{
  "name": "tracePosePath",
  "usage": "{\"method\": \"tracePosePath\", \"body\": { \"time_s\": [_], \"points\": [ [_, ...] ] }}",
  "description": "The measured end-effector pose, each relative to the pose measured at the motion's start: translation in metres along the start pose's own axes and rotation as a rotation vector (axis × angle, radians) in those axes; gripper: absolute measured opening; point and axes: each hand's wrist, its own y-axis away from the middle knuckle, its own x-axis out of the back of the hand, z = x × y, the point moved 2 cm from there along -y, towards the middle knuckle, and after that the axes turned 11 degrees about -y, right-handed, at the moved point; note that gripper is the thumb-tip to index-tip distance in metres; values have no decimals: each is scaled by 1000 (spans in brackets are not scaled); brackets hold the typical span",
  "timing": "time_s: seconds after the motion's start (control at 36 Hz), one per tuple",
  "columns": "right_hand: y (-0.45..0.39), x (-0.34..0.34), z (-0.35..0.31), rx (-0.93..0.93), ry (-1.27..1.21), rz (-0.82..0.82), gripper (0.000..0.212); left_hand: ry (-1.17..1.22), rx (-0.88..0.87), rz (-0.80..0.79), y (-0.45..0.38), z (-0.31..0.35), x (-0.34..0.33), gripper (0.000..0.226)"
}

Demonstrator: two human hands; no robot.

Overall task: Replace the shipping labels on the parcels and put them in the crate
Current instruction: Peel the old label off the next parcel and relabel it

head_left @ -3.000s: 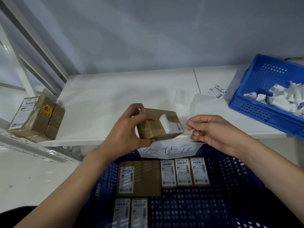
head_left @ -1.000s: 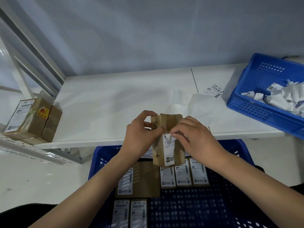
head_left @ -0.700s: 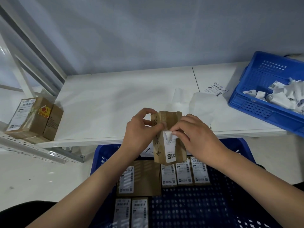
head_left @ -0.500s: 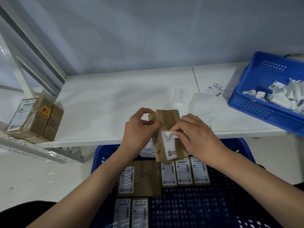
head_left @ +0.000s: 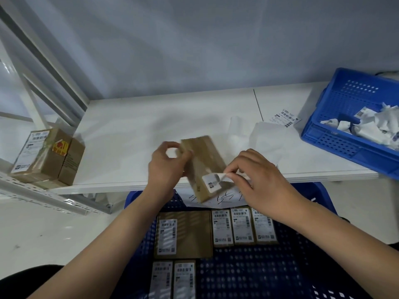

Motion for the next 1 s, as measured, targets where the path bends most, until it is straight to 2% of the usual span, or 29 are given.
{"method": "tracePosePath", "body": {
  "time_s": [0.06, 0.11, 0.19, 0.28, 0.42, 0.5, 0.58, 0.83, 1.0],
  "points": [
    [3, 3, -3, 21, -22, 15, 9, 64, 49, 74, -8, 1, 13, 22],
    [6, 4, -7, 40, -63, 25, 14, 147, 65, 60, -13, 3, 22, 26],
    [8, 7, -7, 60, -100, 30, 14, 103, 3, 44, -11, 4, 20, 26],
    [7, 10, 0, 78, -100, 57, 10, 121, 34, 33, -8, -3, 13, 28],
    [4, 12, 7, 147, -83, 214, 14, 145, 18, 72, -10, 0, 14, 32],
    [3, 15, 8, 128, -110, 289, 18, 148, 0, 81, -9, 2, 13, 33],
    [3, 14, 8, 87, -131, 281, 29, 143, -1, 104, -9, 1, 15, 34],
    [7, 4, 13, 24, -229, 183, 35, 116, -47, 195, -9, 6, 24, 34],
    [4, 7, 11, 22, -251, 252, 32, 64, -72, 208, -7, 6, 23, 30]
  ]
}}
